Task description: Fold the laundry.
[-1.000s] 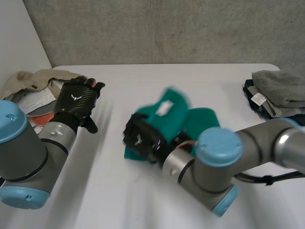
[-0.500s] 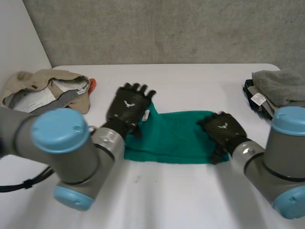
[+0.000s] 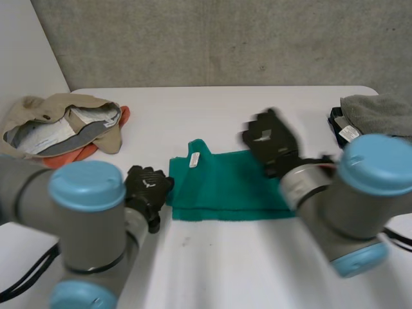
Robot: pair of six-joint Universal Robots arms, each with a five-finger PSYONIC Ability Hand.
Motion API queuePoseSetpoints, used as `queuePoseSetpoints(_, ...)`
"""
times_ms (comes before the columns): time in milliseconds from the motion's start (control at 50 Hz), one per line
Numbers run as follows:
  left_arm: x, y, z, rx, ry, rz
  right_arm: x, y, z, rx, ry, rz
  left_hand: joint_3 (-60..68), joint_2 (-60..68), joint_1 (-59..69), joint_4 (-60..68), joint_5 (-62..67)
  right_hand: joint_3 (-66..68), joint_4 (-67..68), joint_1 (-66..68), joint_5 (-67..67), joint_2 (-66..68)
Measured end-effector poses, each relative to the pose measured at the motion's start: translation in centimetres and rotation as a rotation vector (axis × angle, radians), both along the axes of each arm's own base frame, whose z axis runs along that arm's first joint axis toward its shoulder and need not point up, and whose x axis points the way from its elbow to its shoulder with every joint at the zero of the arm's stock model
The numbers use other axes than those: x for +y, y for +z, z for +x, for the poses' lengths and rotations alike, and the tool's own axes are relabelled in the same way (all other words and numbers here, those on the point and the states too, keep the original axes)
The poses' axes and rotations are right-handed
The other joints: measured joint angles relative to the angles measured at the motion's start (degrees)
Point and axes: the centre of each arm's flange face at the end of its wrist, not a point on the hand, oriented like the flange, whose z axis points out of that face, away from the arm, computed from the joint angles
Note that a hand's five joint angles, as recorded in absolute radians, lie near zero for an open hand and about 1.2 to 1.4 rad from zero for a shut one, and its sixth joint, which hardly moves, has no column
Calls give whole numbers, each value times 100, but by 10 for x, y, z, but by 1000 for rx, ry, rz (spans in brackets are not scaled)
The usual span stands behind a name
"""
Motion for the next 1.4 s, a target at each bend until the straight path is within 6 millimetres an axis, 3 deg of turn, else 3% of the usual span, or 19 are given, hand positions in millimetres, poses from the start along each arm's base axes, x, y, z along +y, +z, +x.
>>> queuePoseSetpoints(60, 9, 16, 12, 26, 5, -20, 34, -13, 36, 12, 185, -1, -717, -703, -761, -725, -721, 0, 0, 0, -1, 0)
queuePoseSetpoints(100, 10, 22, 18, 41, 15, -37, 46, -21, 48, 20, 249, 11, -717, -703, -761, -725, -721, -22, -24, -32, -22, -45)
queuePoseSetpoints(140, 9, 29, 25, 58, 33, -56, 55, -31, 57, 28, 291, 33, -1070, -1061, -1025, -1029, -1068, -1391, -1425, -1177, -1315, -1388)
queuePoseSetpoints(220, 2, 37, 37, 80, 69, -82, 49, -41, 57, -7, 193, 103, -1249, -1241, -1235, -1220, -1258, -5048, -5034, -4913, -4971, -5103)
queuePoseSetpoints(280, -3, 39, 41, 91, 77, -88, 28, -36, 41, -97, 25, 177, -1352, -1386, -1387, -1361, -1372, -5551, -5580, -5291, -5475, -5519)
queuePoseSetpoints(380, -8, 42, 37, 130, 50, -109, -20, -18, -16, -284, -228, 343, -1518, -1558, -1533, -1515, -1415, -5524, -5557, -5264, -5396, -5499)
queuePoseSetpoints(440, -10, 47, 31, 184, 23, -133, -40, -18, -55, -350, -315, 475, -1518, -1558, -1533, -1515, -1415, -4910, -4960, -4664, -4786, -4867)
queuePoseSetpoints(460, -10, 47, 31, 184, 23, -133, -40, -18, -55, -350, -315, 475, -1518, -1558, -1533, -1515, -1415, -4910, -4960, -4664, -4786, -4867)
queuePoseSetpoints(500, -13, 53, 24, 262, -3, -158, -50, -26, -88, -389, -362, 617, -1518, -1558, -1533, -1515, -1415, -4552, -4587, -4275, -4417, -4602)
queuePoseSetpoints(600, -17, 64, 14, 405, -37, -165, -56, -42, -117, -421, -387, 757, -1518, -1560, -1533, -1515, -1415, -3957, -3975, -3691, -3812, -3928)
queuePoseSetpoints(780, -19, 71, 5, 539, -75, -116, -63, -72, -120, -405, -388, 803, -1518, -1560, -1533, -1515, -1415, -2679, -2738, -2412, -2622, -2639)
queuePoseSetpoints(1020, -19, 65, 8, 531, -67, -97, -64, -75, -116, -404, -381, 792, -1518, -1560, -1533, -1515, -1415, -2597, -2647, -2390, -2541, -2591)
queuePoseSetpoints(1100, -19, 64, 8, 530, -65, -96, -65, -76, -117, -402, -391, 785, -1518, -1560, -1533, -1515, -1415, -551, -596, -582, -586, -424)
queuePoseSetpoints(1180, -18, 66, 8, 532, -65, -98, -68, -75, -120, -392, -425, 744, -1518, -1560, -1530, -1515, -1415, -28, -39, -450, -160, -91)
queuePoseSetpoints(1300, -16, 72, 10, 540, -66, -111, -76, -39, -124, -341, -487, 509, -1518, -1560, -1531, -1515, -1415, -24, -5, -450, -52, -91)
queuePoseSetpoints(1340, -16, 74, 11, 543, -66, -118, -74, -28, -117, -312, -469, 452, -1518, -1560, -1531, -1516, -1415, -22, -3, -418, -31, -91)
queuePoseSetpoints(1400, -16, 78, 13, 548, -62, -129, -60, -14, -87, -231, -361, 352, -1518, -1560, -1531, -1515, -1415, -8, -2, -382, -16, -91)
